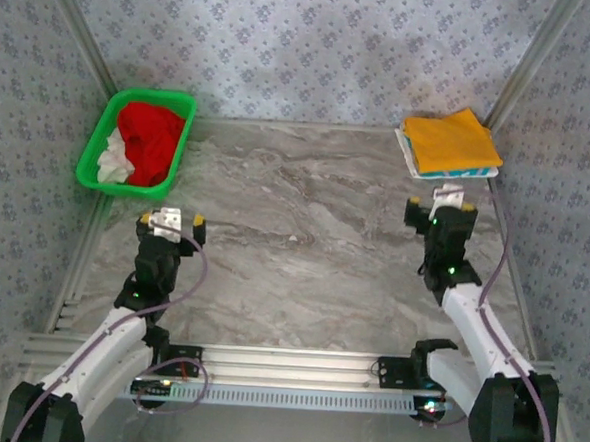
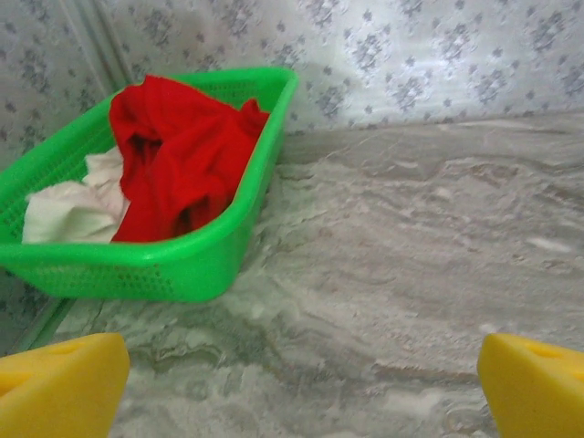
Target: Fold and stack the t-shirts
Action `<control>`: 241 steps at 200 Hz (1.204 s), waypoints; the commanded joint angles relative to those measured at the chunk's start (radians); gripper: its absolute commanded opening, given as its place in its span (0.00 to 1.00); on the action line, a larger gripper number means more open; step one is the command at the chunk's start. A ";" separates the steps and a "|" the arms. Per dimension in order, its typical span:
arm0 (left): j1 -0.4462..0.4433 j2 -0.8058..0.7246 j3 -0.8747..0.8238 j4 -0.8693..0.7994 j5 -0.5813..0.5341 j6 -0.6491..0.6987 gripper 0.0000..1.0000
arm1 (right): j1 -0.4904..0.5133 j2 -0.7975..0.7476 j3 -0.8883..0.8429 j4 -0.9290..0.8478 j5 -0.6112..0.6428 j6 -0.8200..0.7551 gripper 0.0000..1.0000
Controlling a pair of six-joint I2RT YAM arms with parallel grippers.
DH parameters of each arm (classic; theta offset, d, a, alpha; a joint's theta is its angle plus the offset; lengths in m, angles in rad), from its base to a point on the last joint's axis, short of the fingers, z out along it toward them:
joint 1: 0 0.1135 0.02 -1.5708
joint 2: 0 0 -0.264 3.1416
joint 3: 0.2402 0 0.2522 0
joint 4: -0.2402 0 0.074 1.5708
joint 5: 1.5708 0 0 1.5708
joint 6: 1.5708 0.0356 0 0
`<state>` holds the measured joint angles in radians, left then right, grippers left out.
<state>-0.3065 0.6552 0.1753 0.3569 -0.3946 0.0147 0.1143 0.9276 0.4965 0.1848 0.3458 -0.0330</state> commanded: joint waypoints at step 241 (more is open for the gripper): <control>0.258 0.879 0.169 0.595 0.287 0.022 0.98 | -0.109 0.601 -0.131 0.680 -0.271 -0.016 1.00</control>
<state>-0.0708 1.5394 0.2428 1.0332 -0.1909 0.0273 0.0448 1.5196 0.2749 0.9115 0.1593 -0.0456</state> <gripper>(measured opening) 0.980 0.998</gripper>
